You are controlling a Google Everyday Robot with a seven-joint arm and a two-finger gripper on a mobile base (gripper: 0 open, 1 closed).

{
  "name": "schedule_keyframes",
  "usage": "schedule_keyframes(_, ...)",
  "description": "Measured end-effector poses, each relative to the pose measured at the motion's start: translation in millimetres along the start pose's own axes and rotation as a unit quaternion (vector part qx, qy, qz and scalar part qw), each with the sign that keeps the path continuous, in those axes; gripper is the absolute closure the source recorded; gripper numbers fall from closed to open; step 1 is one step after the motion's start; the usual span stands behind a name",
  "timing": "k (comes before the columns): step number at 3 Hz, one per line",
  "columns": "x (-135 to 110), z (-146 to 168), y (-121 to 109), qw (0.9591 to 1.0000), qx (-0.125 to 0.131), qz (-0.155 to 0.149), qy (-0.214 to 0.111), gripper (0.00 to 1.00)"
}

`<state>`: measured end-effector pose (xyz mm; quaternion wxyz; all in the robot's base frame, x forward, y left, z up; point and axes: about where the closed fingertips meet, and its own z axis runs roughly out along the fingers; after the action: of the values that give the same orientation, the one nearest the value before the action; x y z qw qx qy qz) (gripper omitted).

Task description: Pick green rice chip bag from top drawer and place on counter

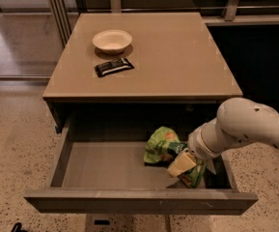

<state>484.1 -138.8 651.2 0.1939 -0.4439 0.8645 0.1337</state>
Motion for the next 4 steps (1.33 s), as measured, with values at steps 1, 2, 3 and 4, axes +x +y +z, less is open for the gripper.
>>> schedule_keyframes(1, 0.0, 0.0, 0.0, 1.0, 0.0, 0.0, 0.0, 0.41)
schedule_keyframes(2, 0.0, 0.0, 0.0, 1.0, 0.0, 0.0, 0.0, 0.63)
schedule_keyframes(3, 0.0, 0.0, 0.0, 1.0, 0.0, 0.0, 0.0, 0.88)
schedule_keyframes(4, 0.0, 0.0, 0.0, 1.0, 0.0, 0.0, 0.0, 1.0)
